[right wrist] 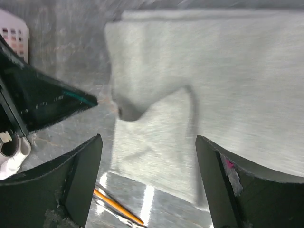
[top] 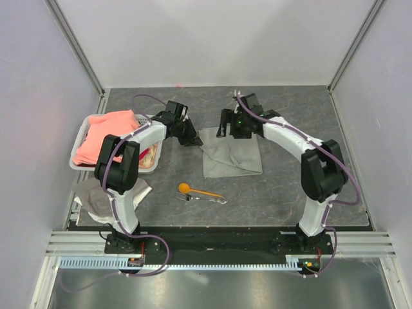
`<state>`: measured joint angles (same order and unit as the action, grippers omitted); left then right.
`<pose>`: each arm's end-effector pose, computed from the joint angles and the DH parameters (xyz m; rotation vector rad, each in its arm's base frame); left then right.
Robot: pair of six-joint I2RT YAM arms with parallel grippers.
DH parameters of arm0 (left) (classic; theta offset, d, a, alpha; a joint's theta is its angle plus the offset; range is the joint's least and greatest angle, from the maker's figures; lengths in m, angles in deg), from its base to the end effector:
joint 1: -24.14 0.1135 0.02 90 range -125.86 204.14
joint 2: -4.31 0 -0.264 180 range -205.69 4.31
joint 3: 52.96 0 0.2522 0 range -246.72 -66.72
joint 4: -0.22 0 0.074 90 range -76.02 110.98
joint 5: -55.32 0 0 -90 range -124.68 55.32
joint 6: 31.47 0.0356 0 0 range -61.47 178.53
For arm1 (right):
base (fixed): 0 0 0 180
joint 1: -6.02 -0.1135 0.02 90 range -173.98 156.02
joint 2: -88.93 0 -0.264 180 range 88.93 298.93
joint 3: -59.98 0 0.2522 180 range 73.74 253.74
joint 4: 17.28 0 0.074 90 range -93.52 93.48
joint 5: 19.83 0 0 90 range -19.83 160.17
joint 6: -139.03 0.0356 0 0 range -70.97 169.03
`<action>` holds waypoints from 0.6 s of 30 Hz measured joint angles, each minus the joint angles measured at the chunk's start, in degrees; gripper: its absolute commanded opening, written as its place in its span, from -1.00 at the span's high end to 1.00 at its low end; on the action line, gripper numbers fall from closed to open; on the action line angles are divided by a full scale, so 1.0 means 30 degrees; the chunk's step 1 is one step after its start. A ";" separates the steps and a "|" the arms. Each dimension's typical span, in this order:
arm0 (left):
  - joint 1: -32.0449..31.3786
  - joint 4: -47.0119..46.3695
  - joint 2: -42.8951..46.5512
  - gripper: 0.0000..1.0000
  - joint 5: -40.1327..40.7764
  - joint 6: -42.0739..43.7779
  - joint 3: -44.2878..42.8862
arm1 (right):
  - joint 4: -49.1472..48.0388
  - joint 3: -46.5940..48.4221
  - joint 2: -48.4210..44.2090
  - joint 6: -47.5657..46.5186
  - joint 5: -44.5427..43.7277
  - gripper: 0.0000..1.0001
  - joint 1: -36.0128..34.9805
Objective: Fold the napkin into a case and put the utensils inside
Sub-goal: Fold the rectangle-folded napkin at the center of the board.
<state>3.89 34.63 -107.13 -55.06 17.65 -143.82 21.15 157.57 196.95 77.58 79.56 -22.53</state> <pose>0.3843 -0.1550 0.1826 -0.3290 2.6522 -0.8409 0.3675 0.2065 0.2367 -0.0775 2.5134 0.6321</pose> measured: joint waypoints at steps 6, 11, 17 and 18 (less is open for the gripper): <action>-0.1290 -0.0444 -0.0029 0.74 -0.1173 0.0000 -0.0386 | -0.0270 -0.1195 -0.0889 -0.1617 0.0882 -0.68 0.2645; -0.2266 -0.0976 -0.0350 0.77 -0.1785 -0.0044 -0.1173 | -0.0568 -0.2237 0.0255 -0.2106 0.2645 -0.68 0.2725; -0.2106 -0.1042 -0.0328 0.78 -0.1756 -0.0095 -0.1137 | -0.1923 -0.2441 0.1960 -0.2033 0.4852 -0.46 0.2448; -0.2040 -0.1071 -0.0291 0.77 -0.1749 -0.0095 -0.1056 | -0.2091 -0.2441 0.2113 -0.1989 0.5064 -0.38 0.2375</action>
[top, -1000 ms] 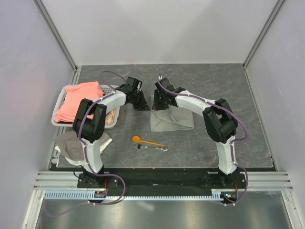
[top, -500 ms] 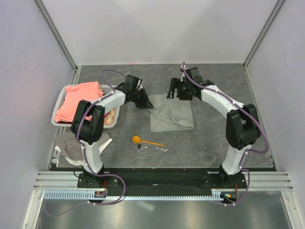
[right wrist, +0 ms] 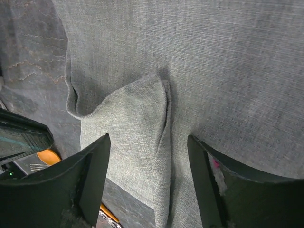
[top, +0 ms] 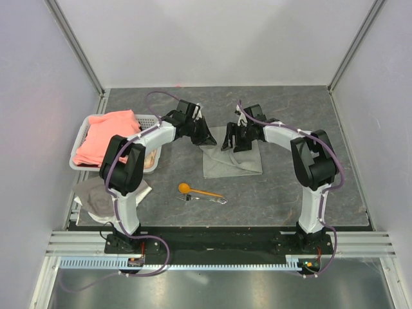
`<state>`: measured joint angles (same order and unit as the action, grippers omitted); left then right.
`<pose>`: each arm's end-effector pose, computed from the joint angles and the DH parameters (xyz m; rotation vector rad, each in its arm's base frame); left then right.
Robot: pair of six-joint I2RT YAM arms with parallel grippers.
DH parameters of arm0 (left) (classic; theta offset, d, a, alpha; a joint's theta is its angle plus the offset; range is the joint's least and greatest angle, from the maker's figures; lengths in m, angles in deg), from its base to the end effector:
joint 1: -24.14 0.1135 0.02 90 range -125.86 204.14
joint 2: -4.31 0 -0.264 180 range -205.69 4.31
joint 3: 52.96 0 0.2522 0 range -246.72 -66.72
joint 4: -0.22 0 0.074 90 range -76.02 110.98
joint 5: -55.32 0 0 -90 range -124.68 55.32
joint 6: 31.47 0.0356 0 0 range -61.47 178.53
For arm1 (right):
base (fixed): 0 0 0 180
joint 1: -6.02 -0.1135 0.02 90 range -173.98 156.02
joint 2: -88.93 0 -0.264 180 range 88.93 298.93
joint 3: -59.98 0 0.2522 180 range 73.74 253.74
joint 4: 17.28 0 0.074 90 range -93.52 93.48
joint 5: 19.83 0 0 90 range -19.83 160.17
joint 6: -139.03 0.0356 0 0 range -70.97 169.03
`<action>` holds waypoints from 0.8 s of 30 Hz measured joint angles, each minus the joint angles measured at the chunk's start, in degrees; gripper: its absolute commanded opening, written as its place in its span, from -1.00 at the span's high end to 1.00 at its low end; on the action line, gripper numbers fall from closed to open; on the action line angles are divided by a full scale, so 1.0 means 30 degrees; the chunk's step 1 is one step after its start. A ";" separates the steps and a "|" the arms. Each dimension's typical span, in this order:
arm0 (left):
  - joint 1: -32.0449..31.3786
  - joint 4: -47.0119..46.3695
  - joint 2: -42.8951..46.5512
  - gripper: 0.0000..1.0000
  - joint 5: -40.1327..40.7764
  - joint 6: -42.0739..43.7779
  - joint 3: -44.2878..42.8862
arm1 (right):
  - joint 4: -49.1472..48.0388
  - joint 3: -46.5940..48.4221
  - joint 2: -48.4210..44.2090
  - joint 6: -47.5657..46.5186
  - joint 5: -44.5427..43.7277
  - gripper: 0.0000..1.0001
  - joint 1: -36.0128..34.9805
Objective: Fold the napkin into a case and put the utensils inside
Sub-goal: Fold the rectangle-folded napkin at the center of the board.
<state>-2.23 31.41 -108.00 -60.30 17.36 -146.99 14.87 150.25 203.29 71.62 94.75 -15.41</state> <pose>0.3772 -0.2042 0.1980 -0.1187 2.6125 -1.0274 0.3839 0.1666 0.1626 -0.1474 2.6341 0.8311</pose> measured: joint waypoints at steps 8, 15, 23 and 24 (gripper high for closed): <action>0.0306 0.0066 0.1107 0.77 0.0000 0.0007 0.0561 | -0.0838 0.0007 0.0568 -0.0182 0.0546 0.60 -0.0495; 0.0576 0.0036 0.2229 0.77 0.0007 0.0007 0.0678 | -0.0554 -0.0015 0.0707 -0.0466 0.0685 0.89 -0.1013; 0.0918 0.0015 0.2601 0.71 0.0000 0.0007 0.0903 | -0.1355 -0.3796 -0.2120 0.0576 0.1195 -0.39 -0.3993; 0.0925 0.0029 0.2601 0.70 0.0000 0.0007 0.0969 | -0.1348 -0.4481 -0.2623 0.0707 0.1202 -0.49 -0.4262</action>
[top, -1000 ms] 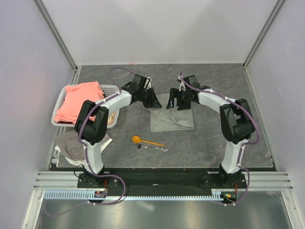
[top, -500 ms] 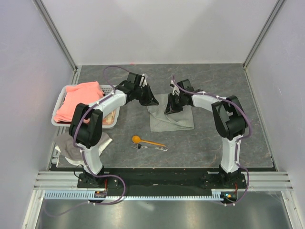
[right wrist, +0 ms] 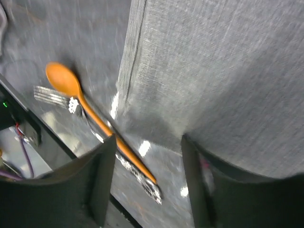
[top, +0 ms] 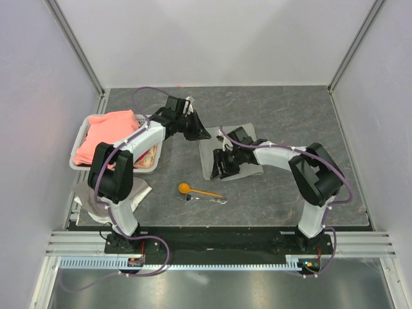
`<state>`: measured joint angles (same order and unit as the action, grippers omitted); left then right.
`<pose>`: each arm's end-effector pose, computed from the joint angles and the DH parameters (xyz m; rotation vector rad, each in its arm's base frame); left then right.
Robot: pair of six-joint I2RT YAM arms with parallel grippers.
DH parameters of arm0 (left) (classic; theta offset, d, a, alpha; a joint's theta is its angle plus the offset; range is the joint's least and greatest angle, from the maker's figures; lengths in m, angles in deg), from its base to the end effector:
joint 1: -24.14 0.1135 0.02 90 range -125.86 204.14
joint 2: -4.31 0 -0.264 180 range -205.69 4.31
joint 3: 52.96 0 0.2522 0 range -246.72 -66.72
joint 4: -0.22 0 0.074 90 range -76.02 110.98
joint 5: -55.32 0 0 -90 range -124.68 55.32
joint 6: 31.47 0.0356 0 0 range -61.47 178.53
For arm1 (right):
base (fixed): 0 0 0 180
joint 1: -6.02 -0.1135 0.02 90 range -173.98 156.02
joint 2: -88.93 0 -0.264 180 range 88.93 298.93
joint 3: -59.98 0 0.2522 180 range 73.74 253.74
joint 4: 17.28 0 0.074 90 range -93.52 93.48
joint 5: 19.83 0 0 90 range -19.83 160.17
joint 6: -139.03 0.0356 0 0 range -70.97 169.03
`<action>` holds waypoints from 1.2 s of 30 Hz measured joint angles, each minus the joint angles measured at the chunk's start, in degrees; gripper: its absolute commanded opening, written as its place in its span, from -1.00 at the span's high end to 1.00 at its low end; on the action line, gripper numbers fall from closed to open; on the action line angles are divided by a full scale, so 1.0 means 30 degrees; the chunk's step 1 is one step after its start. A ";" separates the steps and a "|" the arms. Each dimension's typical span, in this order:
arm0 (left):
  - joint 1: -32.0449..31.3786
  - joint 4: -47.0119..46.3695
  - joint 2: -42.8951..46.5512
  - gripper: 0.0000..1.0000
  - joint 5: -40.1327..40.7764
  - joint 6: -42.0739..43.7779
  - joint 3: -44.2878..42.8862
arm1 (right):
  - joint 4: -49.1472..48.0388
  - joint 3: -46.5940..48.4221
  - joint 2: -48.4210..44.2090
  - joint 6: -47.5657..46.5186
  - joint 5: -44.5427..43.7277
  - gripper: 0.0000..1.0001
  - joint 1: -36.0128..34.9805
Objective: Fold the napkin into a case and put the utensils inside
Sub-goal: Fold the rectangle-folded napkin at the center of the board, then rotate the square-folded napkin at the center of the board.
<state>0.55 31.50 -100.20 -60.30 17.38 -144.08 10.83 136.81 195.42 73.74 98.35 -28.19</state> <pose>0.3668 -0.1770 0.2361 -0.1473 2.5117 -1.0410 0.2968 0.2221 0.1527 -0.4224 2.6981 0.9823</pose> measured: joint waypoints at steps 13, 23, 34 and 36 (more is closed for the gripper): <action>-0.0918 -0.0189 -0.1581 0.73 -0.0386 0.0015 0.0168 | 0.0291 -0.2448 -0.5136 0.0306 -0.3198 -0.26 0.3708; -0.2404 -0.0153 -0.4561 0.73 0.0087 0.0007 0.0335 | 0.0423 -0.4721 -0.4845 0.0364 -0.6681 -0.08 0.5202; -0.6033 -0.2055 -0.4393 0.49 0.0051 -0.1814 0.1435 | 0.0423 0.2594 0.0947 -0.1887 -0.8451 -0.31 0.6127; -0.6900 -0.2011 -0.4299 0.39 -0.0029 -0.2055 0.1435 | 0.0765 0.4065 0.1617 -0.2157 -0.8422 -0.50 0.6105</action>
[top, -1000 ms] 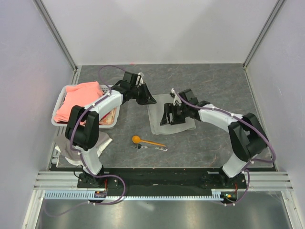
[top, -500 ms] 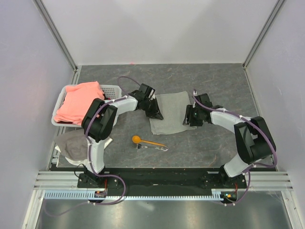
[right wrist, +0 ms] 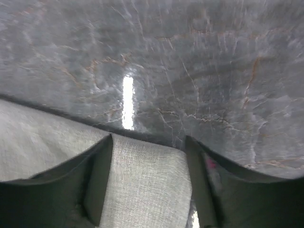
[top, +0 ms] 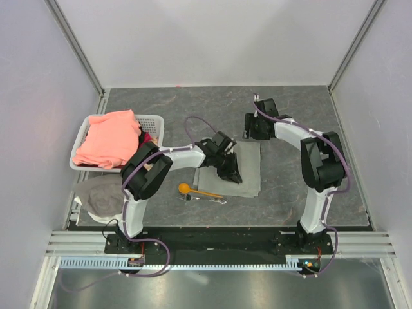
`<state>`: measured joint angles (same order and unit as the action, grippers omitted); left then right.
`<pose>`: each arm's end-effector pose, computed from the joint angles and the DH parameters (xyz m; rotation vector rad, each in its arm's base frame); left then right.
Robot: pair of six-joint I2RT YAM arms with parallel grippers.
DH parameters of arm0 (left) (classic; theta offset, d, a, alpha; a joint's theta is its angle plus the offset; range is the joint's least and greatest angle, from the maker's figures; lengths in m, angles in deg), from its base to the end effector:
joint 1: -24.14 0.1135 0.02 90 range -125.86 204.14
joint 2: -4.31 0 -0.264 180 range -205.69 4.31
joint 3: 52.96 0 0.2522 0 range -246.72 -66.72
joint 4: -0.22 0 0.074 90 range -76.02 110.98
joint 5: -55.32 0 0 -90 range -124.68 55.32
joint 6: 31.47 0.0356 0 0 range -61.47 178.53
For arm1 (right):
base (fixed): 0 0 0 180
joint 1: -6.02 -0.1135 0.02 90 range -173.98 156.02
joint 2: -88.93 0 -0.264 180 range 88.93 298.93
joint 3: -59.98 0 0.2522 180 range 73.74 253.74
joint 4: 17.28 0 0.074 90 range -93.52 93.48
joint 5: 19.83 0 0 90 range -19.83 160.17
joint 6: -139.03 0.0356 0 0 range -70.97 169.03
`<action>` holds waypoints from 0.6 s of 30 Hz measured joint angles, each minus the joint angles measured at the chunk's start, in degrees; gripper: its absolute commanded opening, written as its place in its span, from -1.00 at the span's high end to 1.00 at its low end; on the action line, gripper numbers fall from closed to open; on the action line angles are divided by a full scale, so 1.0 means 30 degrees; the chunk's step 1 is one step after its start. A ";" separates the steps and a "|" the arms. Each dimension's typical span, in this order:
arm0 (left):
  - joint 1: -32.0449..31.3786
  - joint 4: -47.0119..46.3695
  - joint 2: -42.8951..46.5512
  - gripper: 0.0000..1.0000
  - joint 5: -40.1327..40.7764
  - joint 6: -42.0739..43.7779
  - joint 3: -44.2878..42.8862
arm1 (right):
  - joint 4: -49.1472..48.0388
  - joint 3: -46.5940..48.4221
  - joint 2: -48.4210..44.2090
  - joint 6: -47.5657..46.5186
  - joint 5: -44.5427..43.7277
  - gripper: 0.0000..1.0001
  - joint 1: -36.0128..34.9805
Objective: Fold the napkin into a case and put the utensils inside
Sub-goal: Rotate the square-folded napkin at the center of the board, then move the rectangle-folded napkin to the center of the board.
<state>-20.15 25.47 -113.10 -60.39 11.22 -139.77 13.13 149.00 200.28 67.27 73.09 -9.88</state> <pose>0.2885 -0.3031 0.1317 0.1243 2.8474 -1.0784 0.3993 0.1156 0.1764 0.0298 2.5167 0.3104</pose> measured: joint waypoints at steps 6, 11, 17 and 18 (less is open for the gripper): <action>0.0845 0.1552 0.2310 0.29 0.0160 0.0641 0.0138 | 0.1494 0.0124 -0.1865 0.0182 -0.0095 -0.81 -0.0029; 0.3067 0.2135 0.4983 0.52 0.0678 0.1894 0.1268 | 0.1639 -0.3781 -0.5450 0.0969 0.1144 -0.56 -0.0022; 0.3716 0.2324 0.2761 0.62 0.0721 0.2288 0.0576 | 0.0984 -0.5697 -0.5238 0.1800 0.2630 -0.15 -0.0372; 0.3687 0.2375 0.2047 0.62 0.0831 0.2288 0.0321 | 0.0787 -0.5697 -0.4976 0.1894 0.2710 -0.15 -0.0423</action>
<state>-9.09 32.59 -106.96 -57.90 18.08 -138.81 15.49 131.91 185.35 72.95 81.22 -11.14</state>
